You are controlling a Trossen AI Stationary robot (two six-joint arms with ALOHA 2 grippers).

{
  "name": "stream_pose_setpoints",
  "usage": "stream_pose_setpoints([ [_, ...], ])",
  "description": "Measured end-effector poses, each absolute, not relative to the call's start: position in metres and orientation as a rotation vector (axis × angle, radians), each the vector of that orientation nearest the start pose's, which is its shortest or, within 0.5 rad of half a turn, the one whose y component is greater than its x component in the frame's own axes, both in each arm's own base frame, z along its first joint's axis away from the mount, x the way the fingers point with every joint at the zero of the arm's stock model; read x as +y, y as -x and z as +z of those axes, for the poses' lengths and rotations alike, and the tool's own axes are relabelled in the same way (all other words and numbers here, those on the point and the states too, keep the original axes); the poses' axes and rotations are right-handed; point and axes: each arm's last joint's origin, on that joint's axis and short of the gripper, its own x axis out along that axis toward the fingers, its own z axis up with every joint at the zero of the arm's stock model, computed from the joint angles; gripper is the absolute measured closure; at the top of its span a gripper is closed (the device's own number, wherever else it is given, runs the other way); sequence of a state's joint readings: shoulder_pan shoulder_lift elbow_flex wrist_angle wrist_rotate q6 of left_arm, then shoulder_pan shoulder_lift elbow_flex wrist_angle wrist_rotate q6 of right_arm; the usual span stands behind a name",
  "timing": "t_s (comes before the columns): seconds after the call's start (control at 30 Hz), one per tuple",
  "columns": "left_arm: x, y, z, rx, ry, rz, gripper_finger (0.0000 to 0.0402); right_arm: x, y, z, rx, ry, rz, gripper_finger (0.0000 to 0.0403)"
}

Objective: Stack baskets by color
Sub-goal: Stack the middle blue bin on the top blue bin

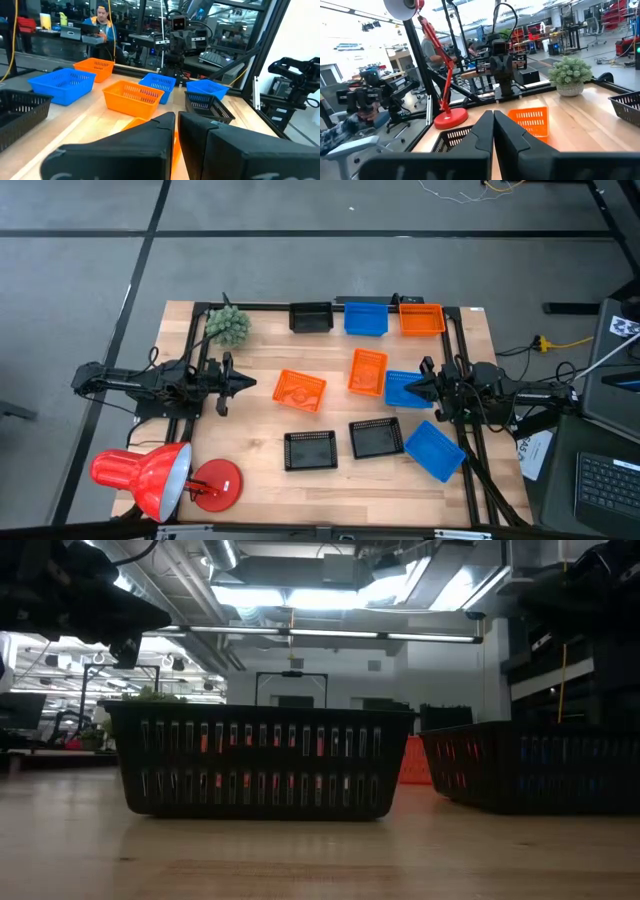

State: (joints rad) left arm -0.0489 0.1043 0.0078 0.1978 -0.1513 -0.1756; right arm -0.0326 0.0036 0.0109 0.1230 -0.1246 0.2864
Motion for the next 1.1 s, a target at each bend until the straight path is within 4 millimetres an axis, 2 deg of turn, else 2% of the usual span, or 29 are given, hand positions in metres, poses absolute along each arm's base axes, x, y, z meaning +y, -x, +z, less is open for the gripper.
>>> stream_pose_setpoints([
  [0.3, 0.0, -0.103, 0.176, -0.104, 0.183, 0.109, 0.0388, 0.004, -0.097, 0.176, -0.085, -0.354, 0.157, 0.039],
  [0.47, 0.0, -0.103, 0.176, -0.109, 0.184, 0.13, 0.0388, 0.005, -0.1, 0.171, -0.052, -0.396, 0.033, 0.039],
  [0.7, 0.002, -0.103, 0.177, -0.113, 0.163, 0.178, 0.0388, 0.011, -0.106, 0.172, -0.044, -0.465, 0.033, 0.039],
  [0.87, 0.002, -0.103, 0.177, -0.119, 0.167, 0.178, 0.0388, 0.013, -0.109, 0.18, -0.115, -0.298, 0.055, 0.039],
  [0.97, 0.002, -0.102, 0.183, -0.185, 0.184, 0.19, 0.0388, 0.013, -0.109, 0.181, -0.131, -0.165, 0.047, 0.039],
  [1.1, 0.002, -0.101, 0.189, -0.248, 0.232, 0.181, 0.0388, 0.013, -0.109, 0.185, -0.173, -0.097, 0.043, 0.039],
])
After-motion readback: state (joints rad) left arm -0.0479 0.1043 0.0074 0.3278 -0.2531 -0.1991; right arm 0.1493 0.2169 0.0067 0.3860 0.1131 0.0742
